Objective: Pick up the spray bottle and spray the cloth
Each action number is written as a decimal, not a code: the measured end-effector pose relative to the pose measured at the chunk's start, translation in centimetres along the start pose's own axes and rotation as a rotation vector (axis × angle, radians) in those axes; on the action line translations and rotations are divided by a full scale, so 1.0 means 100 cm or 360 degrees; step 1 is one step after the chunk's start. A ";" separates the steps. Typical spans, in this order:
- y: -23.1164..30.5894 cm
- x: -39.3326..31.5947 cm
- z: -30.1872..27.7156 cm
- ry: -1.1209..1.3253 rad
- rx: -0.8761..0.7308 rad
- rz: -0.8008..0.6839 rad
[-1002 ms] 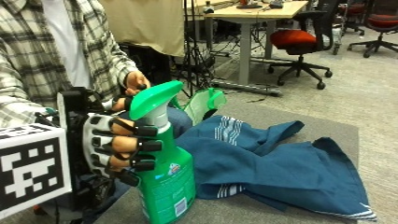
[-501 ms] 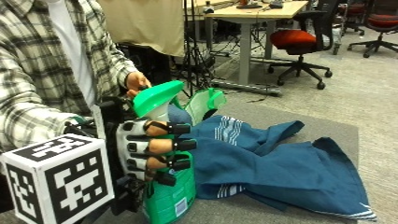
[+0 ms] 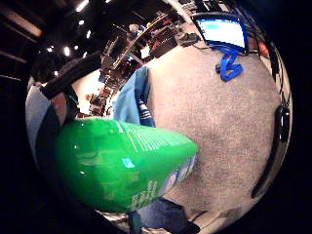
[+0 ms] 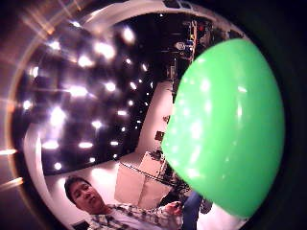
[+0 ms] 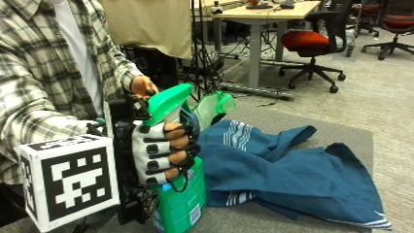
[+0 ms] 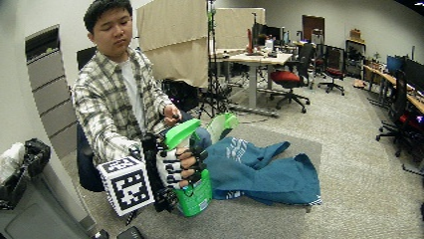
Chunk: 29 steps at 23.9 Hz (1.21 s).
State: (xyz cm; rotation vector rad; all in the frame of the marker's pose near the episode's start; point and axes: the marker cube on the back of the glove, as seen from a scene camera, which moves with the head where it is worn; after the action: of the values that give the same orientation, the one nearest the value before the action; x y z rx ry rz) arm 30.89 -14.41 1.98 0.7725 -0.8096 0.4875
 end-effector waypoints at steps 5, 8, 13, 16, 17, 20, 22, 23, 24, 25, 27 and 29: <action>-0.003 -0.001 0.002 0.0081 0.0221 0.0002; -0.003 -0.001 0.003 0.0118 0.0310 -0.0008; -0.002 -0.002 0.003 0.0125 0.0331 -0.0004; -0.003 -0.004 0.003 0.0137 0.0308 -0.0011; -0.004 -0.005 0.004 0.0148 0.0301 -0.0009; -0.004 -0.012 0.004 0.0214 0.0271 -0.0032; -0.005 -0.021 0.005 0.0265 0.0250 -0.0078; -0.006 -0.027 0.005 0.0291 0.0242 -0.0109; -0.008 -0.033 0.006 0.0320 0.0230 -0.0144; -0.010 -0.041 0.008 0.0352 0.0214 -0.0183; -0.013 -0.058 0.012 0.0423 0.0168 -0.0267; -0.015 -0.076 0.019 0.0502 0.0103 -0.0349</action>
State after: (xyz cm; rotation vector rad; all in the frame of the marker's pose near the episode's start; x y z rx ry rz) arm 26.37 -17.59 -3.82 0.8090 -0.4123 0.4261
